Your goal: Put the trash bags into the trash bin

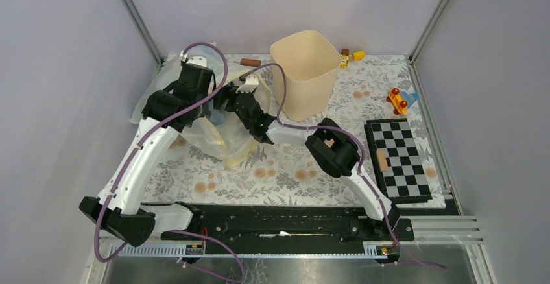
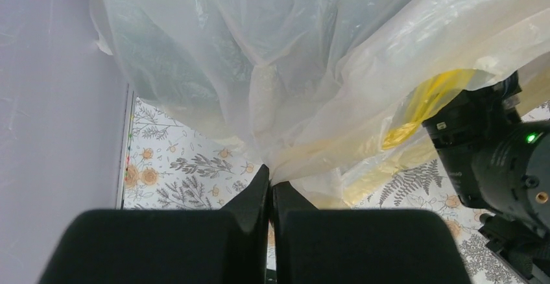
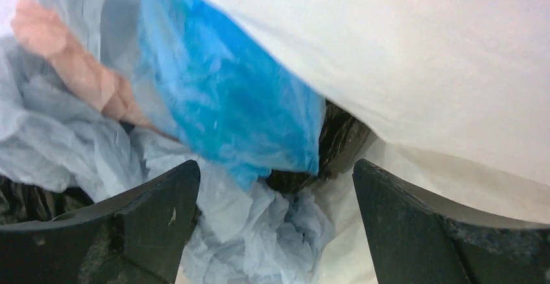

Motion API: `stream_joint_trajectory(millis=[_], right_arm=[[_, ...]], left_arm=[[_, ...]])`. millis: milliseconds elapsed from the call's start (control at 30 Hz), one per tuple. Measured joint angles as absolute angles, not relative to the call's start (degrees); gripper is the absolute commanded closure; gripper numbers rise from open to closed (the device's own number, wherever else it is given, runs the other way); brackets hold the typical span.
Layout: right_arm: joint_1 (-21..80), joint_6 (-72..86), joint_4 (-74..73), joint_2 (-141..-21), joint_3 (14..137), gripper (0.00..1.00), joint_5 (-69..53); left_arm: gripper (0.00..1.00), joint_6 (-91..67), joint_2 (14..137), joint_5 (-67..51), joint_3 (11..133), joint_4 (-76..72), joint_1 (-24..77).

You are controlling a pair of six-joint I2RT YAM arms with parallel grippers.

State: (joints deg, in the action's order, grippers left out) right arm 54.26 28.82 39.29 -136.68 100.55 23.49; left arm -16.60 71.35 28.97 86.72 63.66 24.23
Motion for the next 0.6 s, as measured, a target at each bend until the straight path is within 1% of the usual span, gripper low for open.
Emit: stream_joint_trajectory(millis=[67,100,167,233,267,367,400,433,533,600], right_arm=[[53.49,30.04,37.93,-136.86,101.8,0.05,23.51],[53.15,30.52,37.39,-137.12,103.0,0.08,23.51],[52.64,31.24,36.18,-138.21,106.76,0.18,23.51],[52.42,31.75,35.35,-139.48,110.43,0.36,23.49],[52.36,31.92,35.11,-140.07,112.12,0.47,23.46],[52.36,32.27,34.89,-141.58,115.66,0.84,23.4],[52.36,32.45,34.81,-141.67,115.92,0.93,23.33],[52.36,32.34,34.65,-141.67,115.92,1.0,23.31],[52.34,32.36,35.4,-141.27,114.28,1.0,22.94],[52.36,32.1,36.1,-139.59,110.06,1.0,22.7]], left_arm=[[1.0,-16.4,71.35,29.12,86.59,62.76,24.23],[1.0,-16.29,71.35,29.19,86.59,62.39,24.23],[1.0,-16.19,71.31,29.39,86.59,61.6,24.23],[1.0,-16.03,71.31,29.61,86.54,61.17,24.23],[1.0,-16.01,71.31,29.76,86.41,60.77,24.23],[1.0,-15.97,71.09,30.09,84.86,58.83,24.23],[1.0,-15.97,71.02,30.13,84.2,58.43,24.23],[1.0,-15.99,70.98,30.17,83.59,58.13,24.23],[1.0,-16.03,70.81,30.37,81.62,56.66,24.23],[1.0,-16.12,70.48,30.48,80.55,55.88,24.23]])
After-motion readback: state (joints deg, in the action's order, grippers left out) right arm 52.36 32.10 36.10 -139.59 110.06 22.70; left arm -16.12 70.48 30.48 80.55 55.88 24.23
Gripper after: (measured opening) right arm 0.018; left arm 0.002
